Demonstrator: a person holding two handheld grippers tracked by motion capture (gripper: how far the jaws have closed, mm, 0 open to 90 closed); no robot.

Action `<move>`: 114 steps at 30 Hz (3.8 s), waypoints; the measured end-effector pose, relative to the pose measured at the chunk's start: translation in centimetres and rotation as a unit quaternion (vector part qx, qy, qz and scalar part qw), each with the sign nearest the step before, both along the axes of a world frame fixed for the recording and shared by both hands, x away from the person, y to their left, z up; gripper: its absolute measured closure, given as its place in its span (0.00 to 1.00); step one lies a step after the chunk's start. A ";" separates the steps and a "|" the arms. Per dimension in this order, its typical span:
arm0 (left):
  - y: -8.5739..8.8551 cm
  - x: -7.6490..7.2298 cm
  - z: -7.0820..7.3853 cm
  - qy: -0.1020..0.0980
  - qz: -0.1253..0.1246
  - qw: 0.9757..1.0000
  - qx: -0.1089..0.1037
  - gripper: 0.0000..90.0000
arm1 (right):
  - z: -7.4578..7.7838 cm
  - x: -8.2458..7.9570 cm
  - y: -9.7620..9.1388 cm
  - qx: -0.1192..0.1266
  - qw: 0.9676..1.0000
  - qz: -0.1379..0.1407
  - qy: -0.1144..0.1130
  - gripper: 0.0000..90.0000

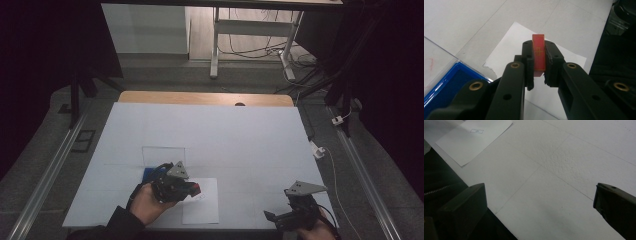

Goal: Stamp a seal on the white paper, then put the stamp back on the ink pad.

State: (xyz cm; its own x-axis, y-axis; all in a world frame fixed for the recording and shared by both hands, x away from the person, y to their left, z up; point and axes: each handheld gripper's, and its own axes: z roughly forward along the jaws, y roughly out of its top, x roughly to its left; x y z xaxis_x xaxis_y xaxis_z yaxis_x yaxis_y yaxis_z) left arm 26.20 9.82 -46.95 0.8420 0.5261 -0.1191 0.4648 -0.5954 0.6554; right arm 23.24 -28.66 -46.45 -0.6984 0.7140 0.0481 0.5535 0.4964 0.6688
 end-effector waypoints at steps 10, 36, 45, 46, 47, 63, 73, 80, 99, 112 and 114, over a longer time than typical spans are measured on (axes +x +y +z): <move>1.5 -0.1 0.6 -0.006 0.021 1.000 -0.007 0.89 | 0.0 0.0 0.0 0.002 1.000 0.000 0.000 0.00; 5.1 -0.3 1.7 -0.020 0.071 0.997 -0.002 0.89 | 0.0 0.0 -0.2 0.007 1.000 -0.004 -0.001 0.00; 6.3 -0.1 1.6 -0.017 0.090 0.996 -0.005 0.89 | 0.1 0.0 -0.2 0.007 1.000 -0.003 -0.001 0.00; 6.4 -0.1 1.6 -0.016 0.091 0.996 -0.003 0.89 | 0.1 0.0 -0.2 0.007 1.000 -0.004 -0.001 0.00; 6.5 0.0 1.5 -0.016 0.095 0.995 -0.006 0.89 | 0.1 0.0 -0.2 0.007 1.000 -0.004 -0.001 0.00; 8.0 0.6 1.0 -0.012 0.125 0.992 0.001 0.89 | 0.0 -0.1 -0.2 0.005 1.000 -0.002 -0.001 0.00; 9.0 1.2 0.3 -0.011 0.148 0.989 0.003 0.89 | 0.0 0.0 -0.1 0.003 1.000 -0.002 -0.001 0.00; 8.9 1.8 -0.5 -0.008 0.149 0.989 0.012 0.89 | 0.0 0.0 -0.1 0.002 1.000 -0.001 -0.001 0.00; 8.2 2.7 -2.0 0.016 0.140 0.989 0.039 0.89 | 0.0 0.0 -0.1 0.001 1.000 -0.001 0.001 0.00; 8.1 2.8 -2.4 0.021 0.138 0.989 0.051 0.88 | 0.0 0.0 0.0 0.000 1.000 -0.001 0.001 0.00; 8.1 2.8 -2.4 0.023 0.139 0.989 0.050 0.88 | 0.0 0.0 0.0 0.000 1.000 -0.001 0.001 0.00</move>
State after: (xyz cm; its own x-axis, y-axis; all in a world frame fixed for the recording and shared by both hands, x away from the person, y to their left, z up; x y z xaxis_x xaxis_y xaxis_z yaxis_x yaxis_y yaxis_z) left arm 29.03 17.88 -49.38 0.6589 0.7469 -0.0890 0.6466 -0.5020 0.5744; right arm 23.20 -28.68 -46.46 -0.6968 0.7156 0.0487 0.5554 0.4954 0.6679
